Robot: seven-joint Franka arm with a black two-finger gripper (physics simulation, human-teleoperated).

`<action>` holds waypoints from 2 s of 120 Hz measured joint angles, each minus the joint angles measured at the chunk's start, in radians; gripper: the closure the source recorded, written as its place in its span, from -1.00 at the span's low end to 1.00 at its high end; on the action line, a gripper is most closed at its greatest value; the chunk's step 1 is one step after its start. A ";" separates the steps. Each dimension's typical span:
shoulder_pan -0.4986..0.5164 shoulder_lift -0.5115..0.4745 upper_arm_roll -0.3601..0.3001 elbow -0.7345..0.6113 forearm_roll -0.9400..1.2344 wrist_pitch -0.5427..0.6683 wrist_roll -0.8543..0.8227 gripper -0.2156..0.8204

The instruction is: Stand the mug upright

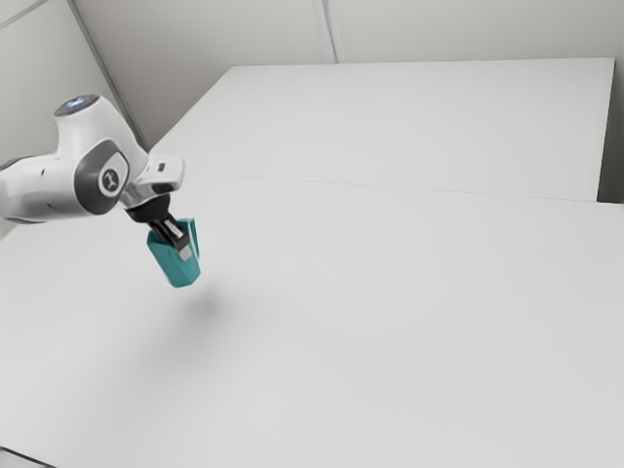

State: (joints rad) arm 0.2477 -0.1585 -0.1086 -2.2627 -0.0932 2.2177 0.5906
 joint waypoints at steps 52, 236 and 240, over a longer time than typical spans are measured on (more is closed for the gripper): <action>-0.008 -0.020 -0.061 -0.087 0.137 0.054 -0.223 0.93; -0.029 0.008 -0.102 -0.172 0.280 0.191 -0.652 -0.07; -0.029 0.004 -0.102 -0.170 0.278 0.190 -0.655 -0.14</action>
State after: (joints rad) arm 0.2190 -0.1546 -0.2102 -2.4329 0.1847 2.4080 -0.0645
